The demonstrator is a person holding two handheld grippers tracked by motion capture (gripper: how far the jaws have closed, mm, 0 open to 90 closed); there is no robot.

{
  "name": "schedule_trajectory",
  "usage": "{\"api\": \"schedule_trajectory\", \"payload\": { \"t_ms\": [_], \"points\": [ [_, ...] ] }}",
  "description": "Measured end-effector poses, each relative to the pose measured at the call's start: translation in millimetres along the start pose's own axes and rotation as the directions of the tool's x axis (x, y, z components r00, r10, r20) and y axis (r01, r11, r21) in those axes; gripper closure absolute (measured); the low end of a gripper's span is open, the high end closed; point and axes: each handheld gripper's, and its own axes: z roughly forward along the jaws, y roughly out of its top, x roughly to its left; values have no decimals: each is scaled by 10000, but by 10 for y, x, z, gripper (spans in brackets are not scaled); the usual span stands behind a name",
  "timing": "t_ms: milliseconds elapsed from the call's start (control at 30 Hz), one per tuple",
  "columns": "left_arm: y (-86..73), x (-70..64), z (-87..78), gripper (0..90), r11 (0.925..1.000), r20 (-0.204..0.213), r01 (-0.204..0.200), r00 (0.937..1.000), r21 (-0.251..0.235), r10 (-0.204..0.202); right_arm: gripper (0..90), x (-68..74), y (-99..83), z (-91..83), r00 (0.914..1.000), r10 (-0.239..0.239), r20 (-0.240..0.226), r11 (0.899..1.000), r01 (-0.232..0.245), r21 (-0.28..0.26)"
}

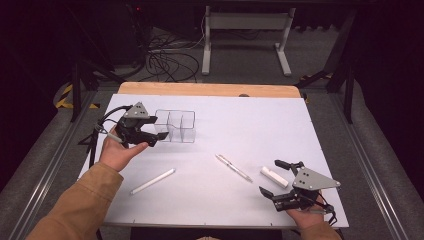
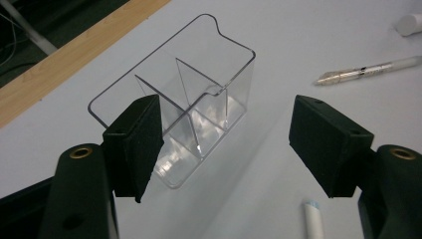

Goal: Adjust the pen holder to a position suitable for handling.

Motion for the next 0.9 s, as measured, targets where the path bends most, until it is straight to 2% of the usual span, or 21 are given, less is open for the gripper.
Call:
{"api": "schedule_trajectory", "payload": {
  "t_ms": [233, 433, 567, 800, 900],
  "points": [
    [63, 39, 89, 306, 9988, 66, -314, 9995, 385, 312, 64, 0, -1, -2, 10000, 3, -22, 10000, -3, -19],
    [98, 88, 158, 313, 9967, -138, -321, 9994, 749, 332, 63, -1, -2, 1, 10000, 23, -59, 10000, -23, 0],
    [123, 110, 182, 319, 9945, -72, -352, 9993, 990, 360, 64, -2, -3, 0, 10000, 26, -77, 10000, -26, -1],
    [168, 138, 230, 370, 9902, -60, -575, 9983, 1275, 587, 64, -2, -4, 2, 9999, 47, -148, 10000, -46, 3],
    [180, 162, 253, 421, 9869, -29, -616, 9980, 1488, 628, 64, -4, -3, -2, 9999, 59, -146, 10000, -60, -32]
  ]
}}
